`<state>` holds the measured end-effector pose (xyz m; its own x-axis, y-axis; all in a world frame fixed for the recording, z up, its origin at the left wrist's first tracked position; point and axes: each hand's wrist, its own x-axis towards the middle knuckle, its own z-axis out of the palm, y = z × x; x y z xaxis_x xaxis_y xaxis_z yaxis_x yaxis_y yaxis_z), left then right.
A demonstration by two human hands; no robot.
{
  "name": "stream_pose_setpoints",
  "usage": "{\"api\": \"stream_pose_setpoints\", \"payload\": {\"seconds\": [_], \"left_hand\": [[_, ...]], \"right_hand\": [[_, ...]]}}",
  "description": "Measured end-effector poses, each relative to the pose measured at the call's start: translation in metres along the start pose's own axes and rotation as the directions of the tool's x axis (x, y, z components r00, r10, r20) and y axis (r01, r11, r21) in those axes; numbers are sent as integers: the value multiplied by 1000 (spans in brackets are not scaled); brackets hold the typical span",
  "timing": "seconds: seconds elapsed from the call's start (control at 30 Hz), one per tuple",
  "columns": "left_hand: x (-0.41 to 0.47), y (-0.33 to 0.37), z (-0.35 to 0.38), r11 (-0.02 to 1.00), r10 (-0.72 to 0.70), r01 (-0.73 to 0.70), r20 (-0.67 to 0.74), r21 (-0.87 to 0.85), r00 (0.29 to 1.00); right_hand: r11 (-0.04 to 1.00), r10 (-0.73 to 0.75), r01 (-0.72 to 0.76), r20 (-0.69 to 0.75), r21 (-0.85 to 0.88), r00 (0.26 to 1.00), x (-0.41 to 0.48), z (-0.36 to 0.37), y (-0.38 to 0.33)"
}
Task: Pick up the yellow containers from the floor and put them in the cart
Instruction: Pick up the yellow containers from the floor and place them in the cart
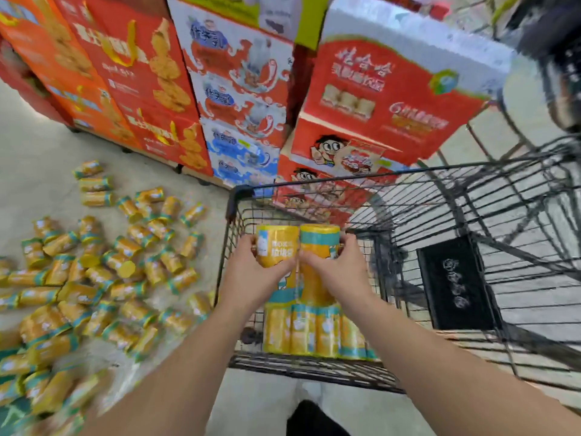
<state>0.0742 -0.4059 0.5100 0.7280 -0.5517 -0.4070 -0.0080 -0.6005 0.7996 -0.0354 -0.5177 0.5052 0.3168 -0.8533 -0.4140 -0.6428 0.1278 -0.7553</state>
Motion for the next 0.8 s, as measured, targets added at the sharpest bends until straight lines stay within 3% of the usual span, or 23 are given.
{"api": "stream_pose_setpoints", "payload": {"seconds": [0.27,0.4,0.53,0.8], "left_hand": [[8,-62,82,910,-306,271,67,313,950],[27,-100,92,803,-400,322,53,501,915],[46,-141,98,737,-501,393,53,550,864],[70,-171,102,654,-553,408,33,637,833]], "right_hand": [[941,249,-206,135,-268,959,44,-13,129],[858,414,-270,275,-438,868,67,6,164],[817,523,-362,313,-448,793,79,30,190],[789,568,-391,321,-474,758,92,35,198]]}}
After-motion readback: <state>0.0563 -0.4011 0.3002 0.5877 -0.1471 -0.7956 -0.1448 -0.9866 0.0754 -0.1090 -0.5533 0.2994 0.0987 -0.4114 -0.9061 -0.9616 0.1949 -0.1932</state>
